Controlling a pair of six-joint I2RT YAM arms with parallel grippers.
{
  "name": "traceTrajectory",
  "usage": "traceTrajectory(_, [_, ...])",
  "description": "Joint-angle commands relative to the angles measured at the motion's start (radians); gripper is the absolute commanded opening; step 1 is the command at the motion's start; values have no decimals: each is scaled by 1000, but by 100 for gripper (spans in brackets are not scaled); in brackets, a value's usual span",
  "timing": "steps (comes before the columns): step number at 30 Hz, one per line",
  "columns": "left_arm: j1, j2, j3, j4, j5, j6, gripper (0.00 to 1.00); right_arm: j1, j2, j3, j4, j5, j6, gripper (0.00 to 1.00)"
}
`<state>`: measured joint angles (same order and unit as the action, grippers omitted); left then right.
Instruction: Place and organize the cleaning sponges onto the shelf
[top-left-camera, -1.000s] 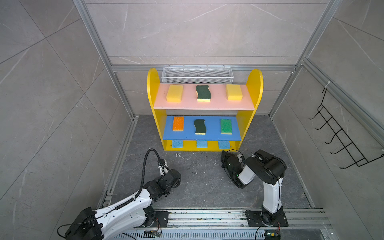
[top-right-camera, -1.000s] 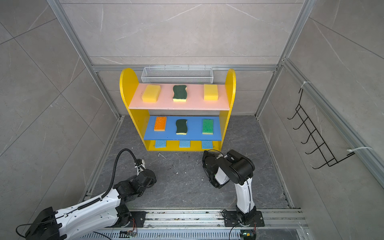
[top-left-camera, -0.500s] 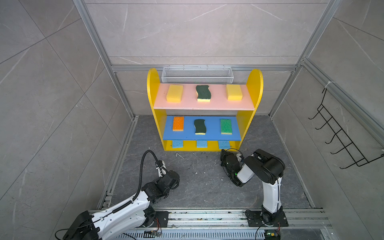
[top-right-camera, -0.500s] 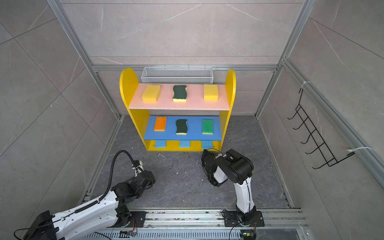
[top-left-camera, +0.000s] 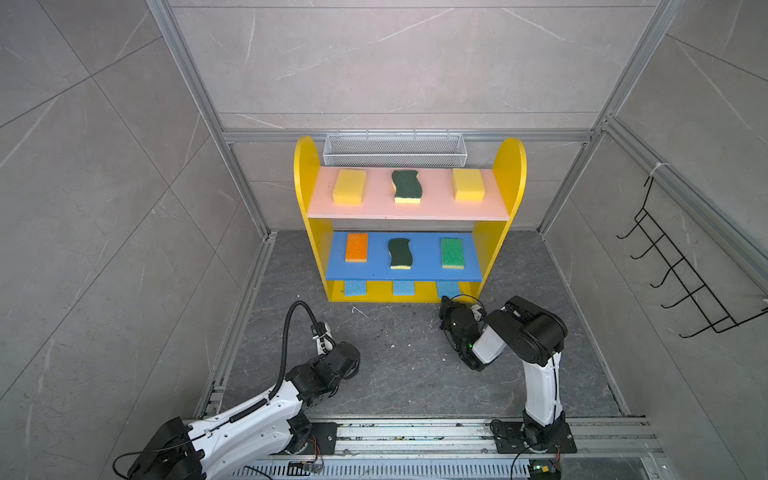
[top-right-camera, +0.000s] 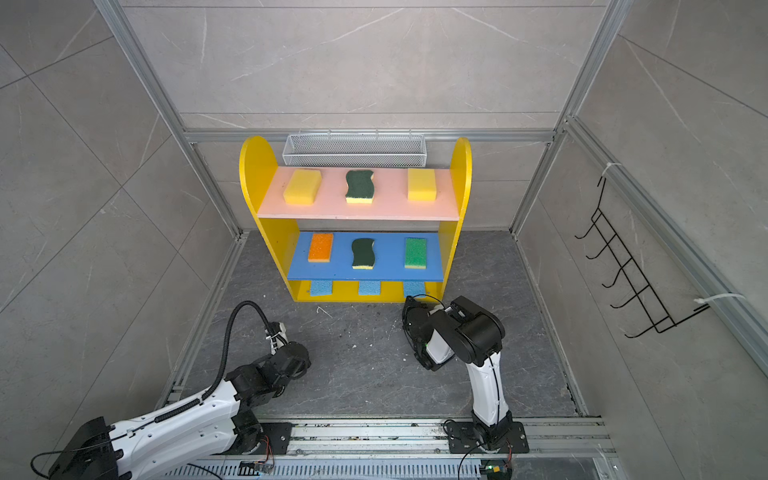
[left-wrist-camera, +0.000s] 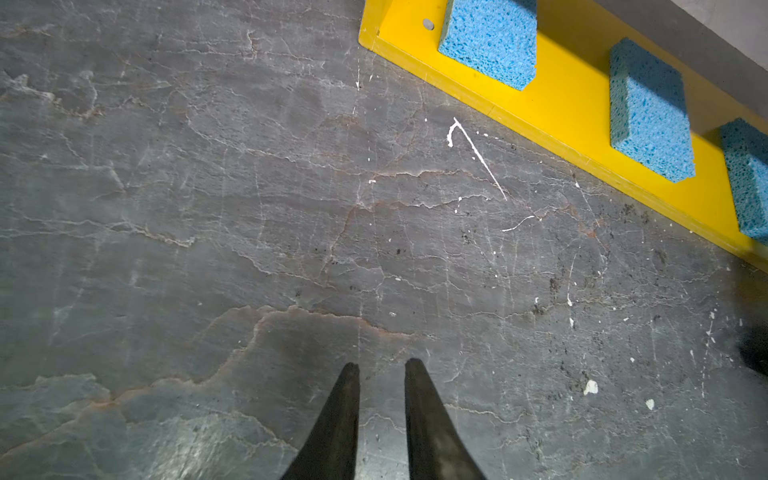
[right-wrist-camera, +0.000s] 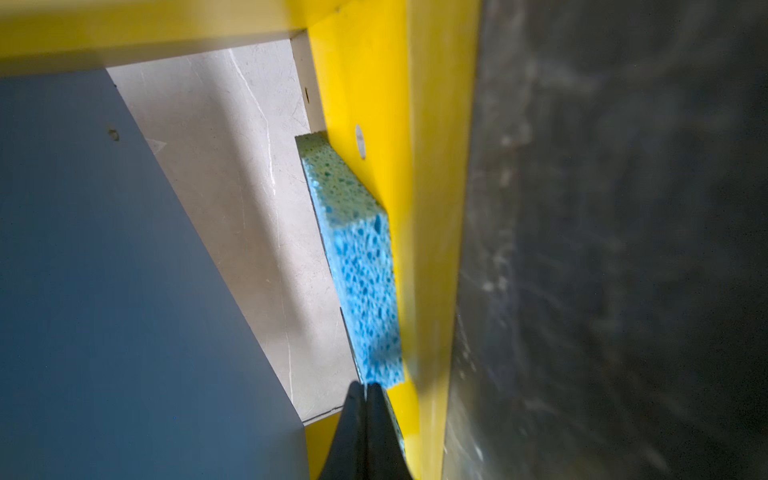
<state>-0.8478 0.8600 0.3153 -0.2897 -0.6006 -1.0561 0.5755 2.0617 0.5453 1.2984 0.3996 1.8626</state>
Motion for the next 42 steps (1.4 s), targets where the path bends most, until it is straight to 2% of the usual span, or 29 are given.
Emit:
traceTrajectory(1, [6,6,-4,21,-25,-18,25,-6,37,-3,-161,-42,-23,0])
traceTrajectory(11, [5,15,-16,34,-21,-27,25,-15,29,5,-192,-66,-39,0])
traceTrajectory(16, [6,14,-28,41,-19,-36,25,-27,25,40,-204,-129,-86,0])
traceTrajectory(23, [5,15,-43,65,-19,-33,25,-30,-82,-31,-243,-107,-158,0])
traceTrajectory(30, [4,22,-63,99,-16,-39,25,-48,-182,-76,-242,-139,-232,0])
traceTrajectory(36, [6,-1,-80,105,-19,-41,24,-57,-301,-90,-379,-141,-291,0])
traceTrajectory(42, [5,-24,-96,104,-18,-48,24,-84,-279,-90,-359,-185,-283,0])
